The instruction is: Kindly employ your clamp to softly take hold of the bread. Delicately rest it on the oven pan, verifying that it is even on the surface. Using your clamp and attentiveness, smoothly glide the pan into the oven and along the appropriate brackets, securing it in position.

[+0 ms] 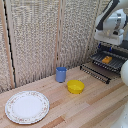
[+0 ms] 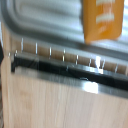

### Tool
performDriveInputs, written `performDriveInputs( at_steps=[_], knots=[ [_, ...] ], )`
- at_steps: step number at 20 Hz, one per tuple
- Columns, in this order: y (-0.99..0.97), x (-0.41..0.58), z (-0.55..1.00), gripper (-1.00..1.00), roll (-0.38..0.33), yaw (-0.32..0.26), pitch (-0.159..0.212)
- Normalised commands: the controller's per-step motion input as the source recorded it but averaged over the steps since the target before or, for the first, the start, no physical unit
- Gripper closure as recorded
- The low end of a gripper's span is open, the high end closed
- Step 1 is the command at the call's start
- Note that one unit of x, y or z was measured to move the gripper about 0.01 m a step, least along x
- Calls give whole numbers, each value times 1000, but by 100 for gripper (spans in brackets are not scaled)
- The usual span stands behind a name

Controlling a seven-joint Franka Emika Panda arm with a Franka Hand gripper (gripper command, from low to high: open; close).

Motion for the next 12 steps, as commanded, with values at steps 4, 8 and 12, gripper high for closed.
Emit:
performDriveInputs(
  at_steps=[4, 8, 12],
  knots=[
    [555, 163, 0, -100, -74, 159, 184],
    [308, 6, -111, -100, -219, 139, 235],
    [42, -156, -134, -100, -309, 181, 221]
  ],
)
